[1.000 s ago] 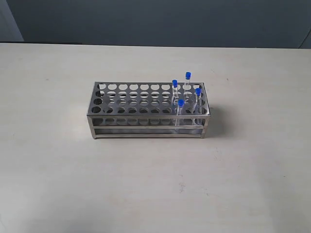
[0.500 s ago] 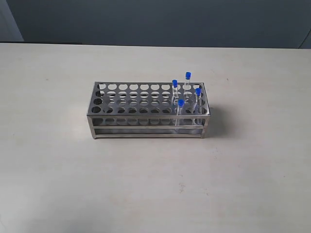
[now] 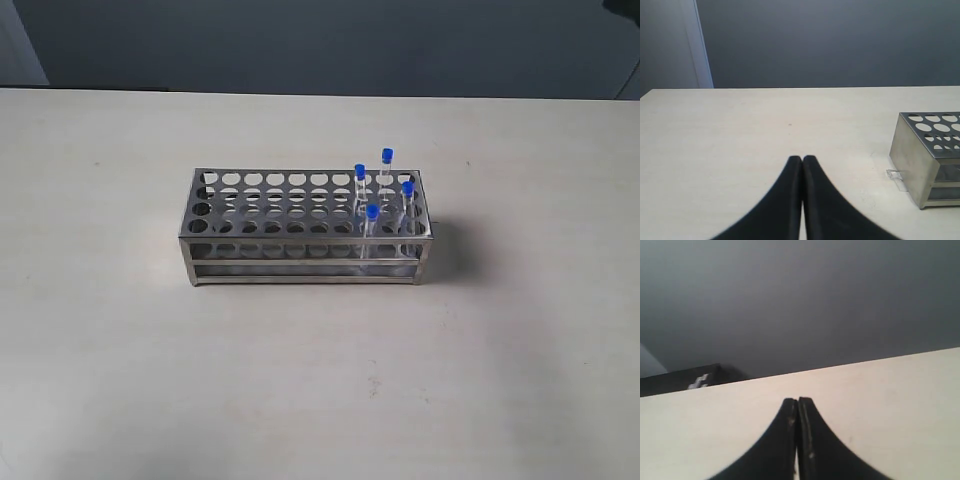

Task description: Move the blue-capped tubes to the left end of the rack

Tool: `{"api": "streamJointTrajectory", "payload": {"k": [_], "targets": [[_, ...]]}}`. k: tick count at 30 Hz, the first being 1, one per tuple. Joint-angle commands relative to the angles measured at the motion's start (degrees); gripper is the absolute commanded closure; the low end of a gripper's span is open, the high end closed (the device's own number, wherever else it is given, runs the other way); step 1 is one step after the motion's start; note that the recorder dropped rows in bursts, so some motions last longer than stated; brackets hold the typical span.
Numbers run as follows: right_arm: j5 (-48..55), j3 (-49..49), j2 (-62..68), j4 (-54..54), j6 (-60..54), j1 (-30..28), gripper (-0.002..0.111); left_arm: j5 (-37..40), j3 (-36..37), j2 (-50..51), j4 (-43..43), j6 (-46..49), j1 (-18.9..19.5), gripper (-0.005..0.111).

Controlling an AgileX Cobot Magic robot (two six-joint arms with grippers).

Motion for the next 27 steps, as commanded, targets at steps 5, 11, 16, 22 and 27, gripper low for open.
{"api": "streamJointTrajectory", "payload": {"k": [5, 11, 16, 22, 27], "targets": [[45.16, -4.1, 13.53, -0.07, -18.59, 2.92, 0.109, -0.25, 0.19, -0.31, -0.15, -0.14, -0.33, 0.106], [68.99, -4.1, 14.03, -0.07, -23.2, 3.7, 0.109, -0.25, 0.19, -0.31, -0.15, -0.14, -0.33, 0.106], [47.02, -6.23, 13.99, 27.19, -46.59, 3.7, 0.109, -0.25, 0.19, -0.31, -0.15, -0.14, -0.33, 0.106], [39.37, -6.35, 16.99, 60.98, -84.22, 12.69, 0.109, -0.25, 0.19, -0.31, -0.15, -0.14, -0.33, 0.106], [40.36, -6.35, 18.36, 59.76, -89.24, 26.5, 0.109, -0.25, 0.19, -0.31, -0.15, -0.14, -0.33, 0.106]]}}
